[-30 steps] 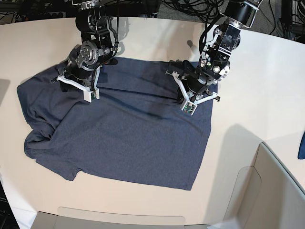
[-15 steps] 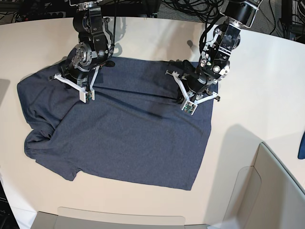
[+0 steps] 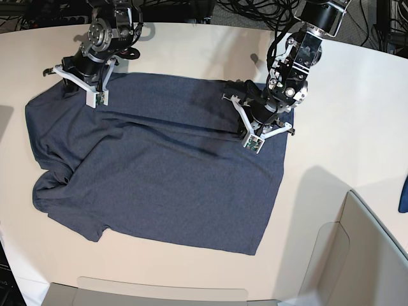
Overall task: Layout the t-shirt on the table in an organized manner, then fold the t-shirt properly
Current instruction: 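Move the left gripper inward to grasp the shirt edge, right pulls outward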
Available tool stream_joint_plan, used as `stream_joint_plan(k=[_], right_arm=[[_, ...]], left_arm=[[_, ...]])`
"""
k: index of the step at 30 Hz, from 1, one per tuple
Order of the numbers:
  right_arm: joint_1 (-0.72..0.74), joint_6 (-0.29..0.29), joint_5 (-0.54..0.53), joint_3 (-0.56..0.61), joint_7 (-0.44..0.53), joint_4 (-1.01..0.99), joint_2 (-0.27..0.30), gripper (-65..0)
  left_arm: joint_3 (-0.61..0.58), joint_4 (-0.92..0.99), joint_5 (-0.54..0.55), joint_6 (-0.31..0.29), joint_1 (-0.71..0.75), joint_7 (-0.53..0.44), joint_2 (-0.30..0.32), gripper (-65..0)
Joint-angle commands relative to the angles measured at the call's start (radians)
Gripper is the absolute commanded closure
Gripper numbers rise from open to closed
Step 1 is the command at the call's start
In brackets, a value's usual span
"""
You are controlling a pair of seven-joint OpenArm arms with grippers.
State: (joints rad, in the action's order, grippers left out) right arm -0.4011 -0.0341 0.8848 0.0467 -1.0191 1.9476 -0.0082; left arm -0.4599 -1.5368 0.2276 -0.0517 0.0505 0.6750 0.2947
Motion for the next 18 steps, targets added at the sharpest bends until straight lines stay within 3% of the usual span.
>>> stream_joint_plan(k=[1, 9, 14, 18], right_arm=[[-0.017, -0.011, 0.023, -0.001, 0.013, 0.034, 0.003, 0.0], [-0.177, -0.011, 0.030, -0.003, 0.009, 0.078, 0.004, 0.0], [-0.243, -0.011, 0.092, -0.003, 0.010, 0.078, 0.004, -15.3], [-0.246, -0.011, 0.099, -0.005, 0.009, 0.078, 0.004, -21.0]], left_arm=[[-0.001, 0.031, -0.037, 0.016, 0.032, 0.180, 0.019, -2.3], [-0.004, 0.031, -0.037, 0.016, 0.032, 0.180, 0.019, -2.3], [-0.004, 0.031, -0.037, 0.016, 0.032, 0.182, 0.019, -2.4], [-0.004, 0.031, -0.037, 0.016, 0.032, 0.182, 0.019, -2.5]])
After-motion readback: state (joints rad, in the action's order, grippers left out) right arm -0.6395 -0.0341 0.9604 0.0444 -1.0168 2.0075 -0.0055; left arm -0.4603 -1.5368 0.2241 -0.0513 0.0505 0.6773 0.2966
